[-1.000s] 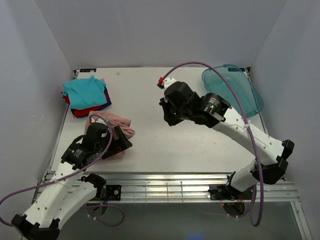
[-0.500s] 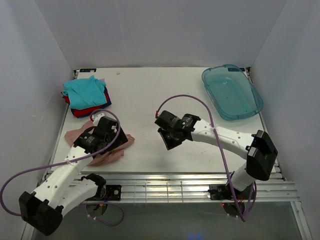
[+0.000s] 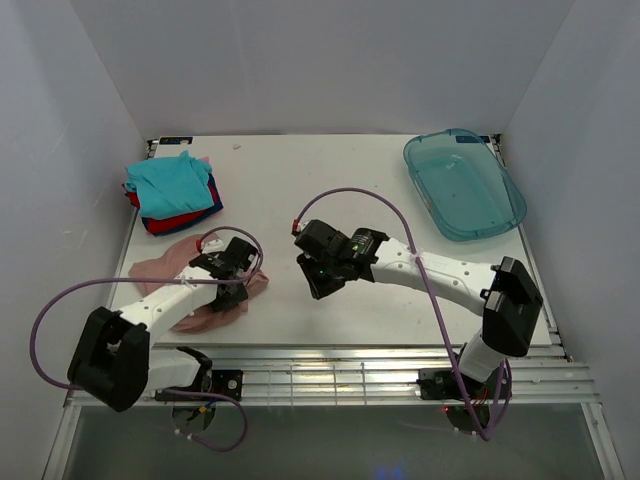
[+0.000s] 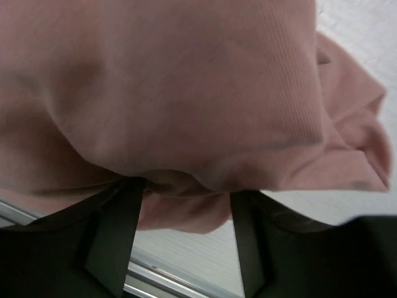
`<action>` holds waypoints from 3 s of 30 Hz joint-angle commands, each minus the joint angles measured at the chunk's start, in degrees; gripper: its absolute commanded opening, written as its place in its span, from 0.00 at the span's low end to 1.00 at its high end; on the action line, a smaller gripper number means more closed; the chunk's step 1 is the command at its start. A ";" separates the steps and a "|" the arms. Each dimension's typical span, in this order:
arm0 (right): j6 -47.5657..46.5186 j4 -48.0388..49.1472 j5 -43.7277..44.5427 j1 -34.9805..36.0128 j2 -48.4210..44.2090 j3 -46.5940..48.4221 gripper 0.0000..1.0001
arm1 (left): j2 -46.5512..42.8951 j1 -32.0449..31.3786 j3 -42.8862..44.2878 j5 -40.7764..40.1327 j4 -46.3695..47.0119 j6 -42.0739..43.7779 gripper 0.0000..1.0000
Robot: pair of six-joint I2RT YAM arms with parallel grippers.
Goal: Fold and stack the t-shirts
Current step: Flatten the tshirt out
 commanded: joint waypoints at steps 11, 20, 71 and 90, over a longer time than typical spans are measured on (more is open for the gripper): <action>2.00 -2.35 5.13 0.04 -8.81 -5.29 0.31 | 3.34 -3.63 0.32 9.38 14.15 3.09 0.00; 2.18 -9.82 11.90 -0.05 -7.14 4.63 0.32 | 6.30 -25.69 5.68 17.65 22.14 -3.85 0.00; -10.22 5.81 -16.93 6.80 38.21 29.17 0.59 | -30.43 -31.60 32.76 -20.41 -29.00 -24.43 0.98; -8.01 -6.83 8.38 0.91 18.74 17.80 0.08 | -30.78 -31.60 31.71 -18.73 -27.25 -23.11 0.98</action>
